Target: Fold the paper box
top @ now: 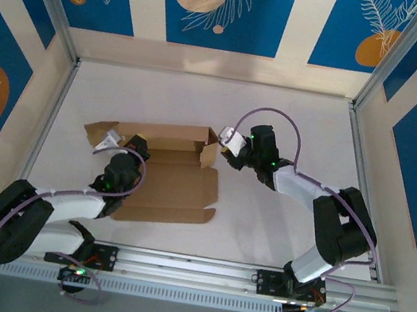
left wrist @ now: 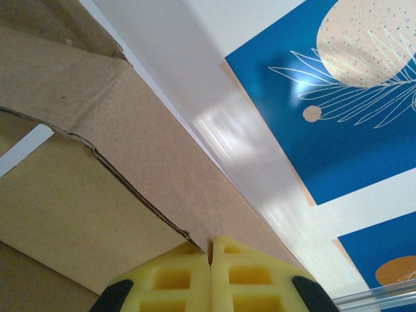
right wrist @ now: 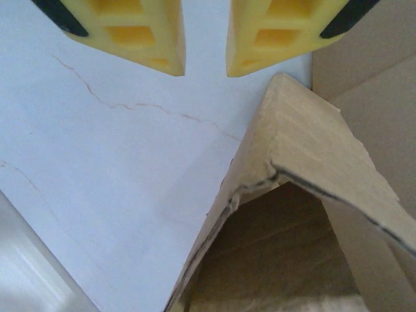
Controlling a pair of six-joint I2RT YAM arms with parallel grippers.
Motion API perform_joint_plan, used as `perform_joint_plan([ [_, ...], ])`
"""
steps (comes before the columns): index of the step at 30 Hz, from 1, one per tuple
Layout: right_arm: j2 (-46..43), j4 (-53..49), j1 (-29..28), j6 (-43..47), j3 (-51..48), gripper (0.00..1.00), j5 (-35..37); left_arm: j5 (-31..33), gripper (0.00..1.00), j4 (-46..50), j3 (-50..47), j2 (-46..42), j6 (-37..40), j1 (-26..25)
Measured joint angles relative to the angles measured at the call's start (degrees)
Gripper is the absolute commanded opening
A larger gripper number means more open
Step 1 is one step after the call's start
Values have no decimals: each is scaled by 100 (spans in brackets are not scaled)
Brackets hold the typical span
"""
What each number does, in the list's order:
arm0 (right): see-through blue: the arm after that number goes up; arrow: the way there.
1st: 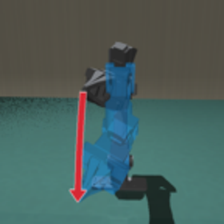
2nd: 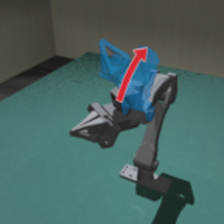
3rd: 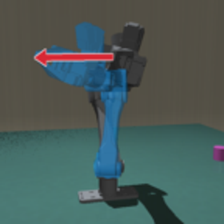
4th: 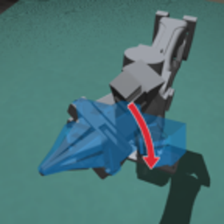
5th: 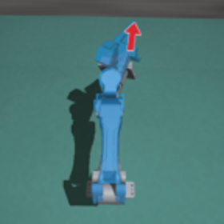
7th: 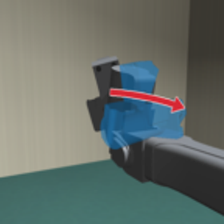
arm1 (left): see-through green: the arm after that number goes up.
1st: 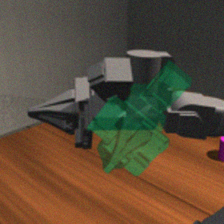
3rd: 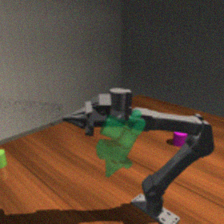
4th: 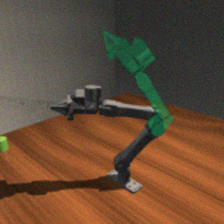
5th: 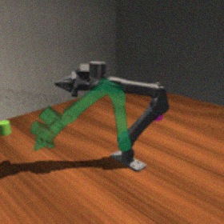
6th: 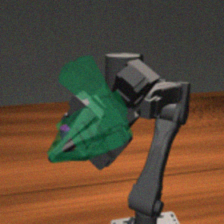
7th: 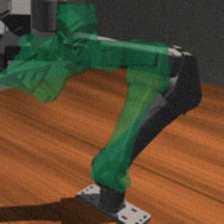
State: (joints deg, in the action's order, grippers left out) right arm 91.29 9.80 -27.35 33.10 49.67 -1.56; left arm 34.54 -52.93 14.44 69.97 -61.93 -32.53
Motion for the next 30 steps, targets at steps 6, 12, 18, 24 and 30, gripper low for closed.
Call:
perform_joint_plan([
  [6,0,-208,-7,129,4,45,-557,0,0,31,0,-7,55,0],
  [12,33,-284,-4,131,83,49,-868,-2,0,31,0,-7,61,0],
  [18,490,-219,-131,107,625,50,-874,-2,0,31,2,-7,61,0],
  [24,833,-59,-365,-42,769,45,-592,2,0,31,0,-7,59,2],
  [30,1023,146,-584,-264,896,34,20,44,0,-26,0,31,13,7],
])
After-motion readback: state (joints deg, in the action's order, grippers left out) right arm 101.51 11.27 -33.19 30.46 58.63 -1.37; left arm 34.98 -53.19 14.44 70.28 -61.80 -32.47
